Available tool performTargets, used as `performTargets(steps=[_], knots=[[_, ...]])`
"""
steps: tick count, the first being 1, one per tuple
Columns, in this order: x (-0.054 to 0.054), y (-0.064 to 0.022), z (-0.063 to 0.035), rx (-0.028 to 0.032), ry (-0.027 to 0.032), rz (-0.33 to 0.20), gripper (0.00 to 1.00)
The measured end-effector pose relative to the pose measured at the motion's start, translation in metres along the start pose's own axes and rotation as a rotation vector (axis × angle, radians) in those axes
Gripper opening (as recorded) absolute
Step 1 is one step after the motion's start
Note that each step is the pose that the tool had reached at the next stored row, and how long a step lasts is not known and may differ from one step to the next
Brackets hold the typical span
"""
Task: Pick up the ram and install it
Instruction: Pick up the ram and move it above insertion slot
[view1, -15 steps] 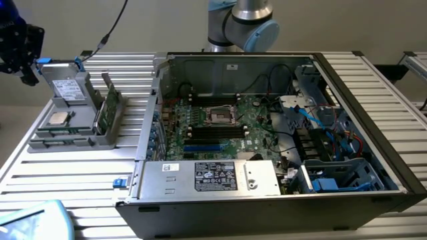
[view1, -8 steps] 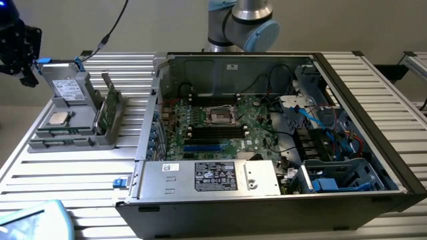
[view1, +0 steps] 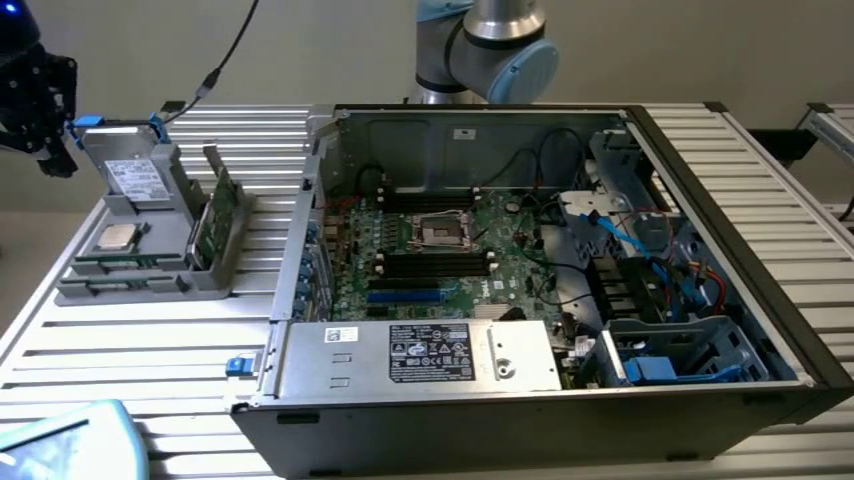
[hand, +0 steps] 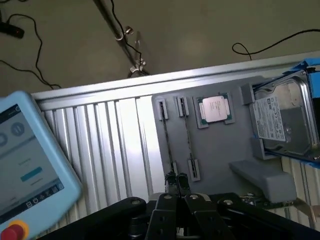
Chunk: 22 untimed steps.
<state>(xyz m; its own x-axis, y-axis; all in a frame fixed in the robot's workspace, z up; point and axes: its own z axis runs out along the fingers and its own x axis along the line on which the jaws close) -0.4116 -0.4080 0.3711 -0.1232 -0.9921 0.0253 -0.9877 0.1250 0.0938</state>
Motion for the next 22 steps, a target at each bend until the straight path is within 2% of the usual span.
performTargets(steps=[11,21,22], knots=[[-0.0001,-0.0002,0.0037,0.0027,0.0191,-0.198,0.11],[-0.0001,-0.0001,0.0039,0.0032,0.0204,-0.211,0.12],[0.0,-0.0001,0.0038,0.0032,0.0204,-0.211,0.18]])
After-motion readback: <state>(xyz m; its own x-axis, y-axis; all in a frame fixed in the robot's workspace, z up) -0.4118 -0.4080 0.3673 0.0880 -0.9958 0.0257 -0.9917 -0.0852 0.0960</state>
